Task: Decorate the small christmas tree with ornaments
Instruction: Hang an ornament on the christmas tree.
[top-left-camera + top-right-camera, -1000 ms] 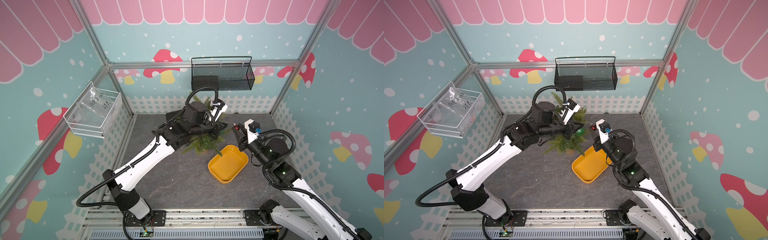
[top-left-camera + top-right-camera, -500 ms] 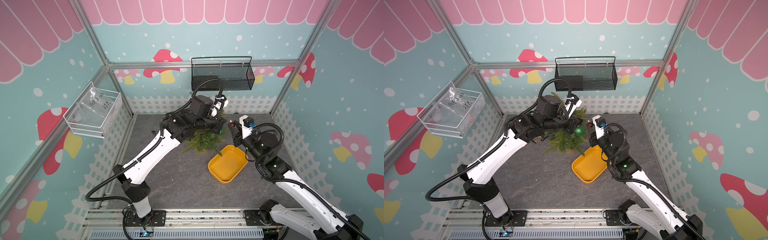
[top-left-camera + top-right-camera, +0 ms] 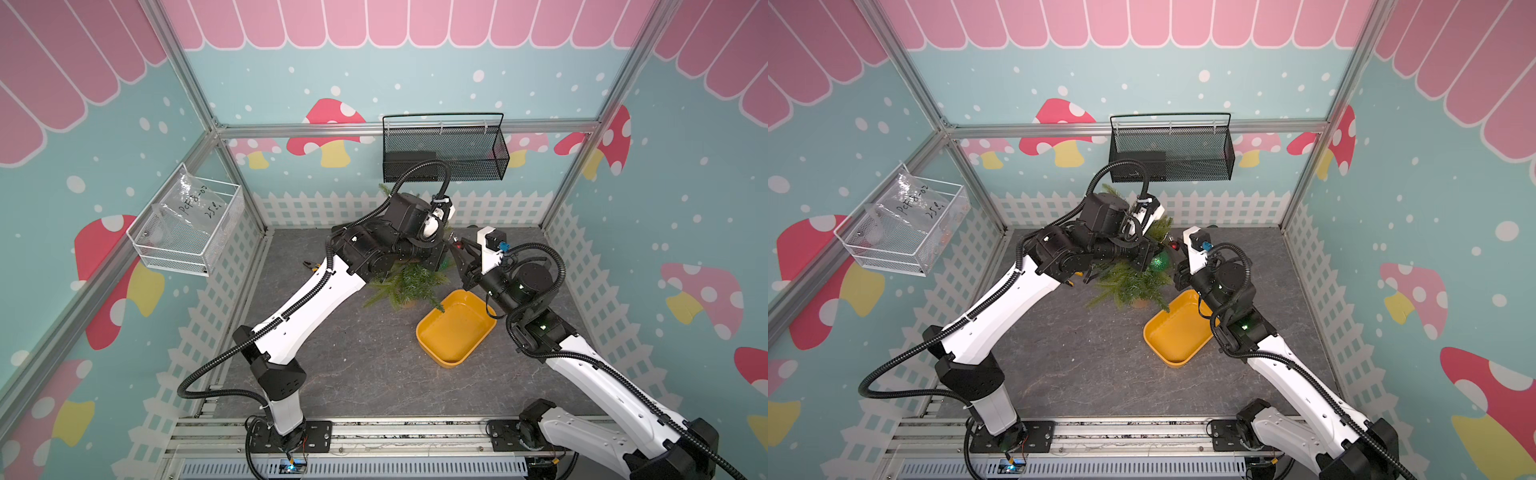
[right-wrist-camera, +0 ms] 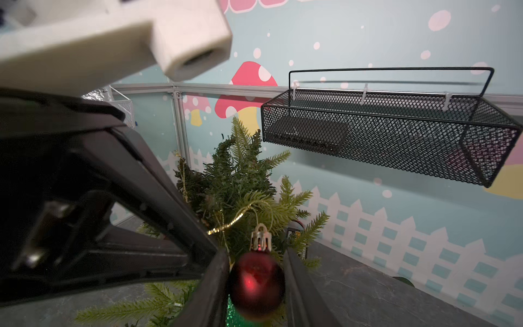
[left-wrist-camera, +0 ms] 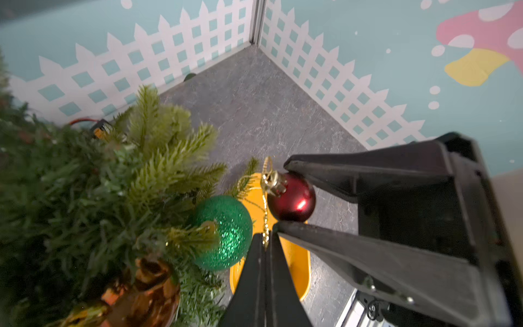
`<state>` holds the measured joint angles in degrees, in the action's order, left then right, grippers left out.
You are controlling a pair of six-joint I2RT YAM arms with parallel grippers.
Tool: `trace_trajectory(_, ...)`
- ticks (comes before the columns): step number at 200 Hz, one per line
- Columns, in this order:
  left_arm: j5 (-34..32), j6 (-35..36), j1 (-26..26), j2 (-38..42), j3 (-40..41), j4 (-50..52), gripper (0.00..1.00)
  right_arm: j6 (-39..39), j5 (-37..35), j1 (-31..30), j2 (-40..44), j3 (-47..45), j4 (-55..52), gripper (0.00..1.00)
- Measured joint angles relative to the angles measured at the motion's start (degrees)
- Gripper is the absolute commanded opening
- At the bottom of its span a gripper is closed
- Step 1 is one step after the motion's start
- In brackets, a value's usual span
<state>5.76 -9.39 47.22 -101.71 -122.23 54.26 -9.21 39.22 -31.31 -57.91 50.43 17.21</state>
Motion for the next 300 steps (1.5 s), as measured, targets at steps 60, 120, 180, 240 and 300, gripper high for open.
trace_trajectory(60, 2.6, -4.2, 0.0, 12.4, 20.3, -5.8, 0.0, -3.3, 5.3, -4.2, 3.1, -0.8, -0.6, 0.34)
trace_trajectory(120, 4.2, -8.8, 0.0, 23.1, 36.8, -13.6, 0.0, -5.7, 6.4, -7.2, 4.0, -7.0, -1.8, 0.34)
trace_trajectory(180, 5.2, -13.2, 0.0, 26.4, 48.3, -19.8, 0.0, -7.3, 7.4, -7.6, 4.5, -11.4, -2.6, 0.34)
trace_trajectory(240, 5.4, -15.8, -1.6, 27.0, 53.2, -23.7, 0.0, -7.6, 8.3, -7.8, 2.9, -12.7, -2.6, 0.34)
trace_trajectory(300, 7.0, -17.3, -3.3, 27.1, 54.4, -25.9, 0.0, -7.6, 8.3, -7.8, 2.1, -12.7, -2.6, 0.34)
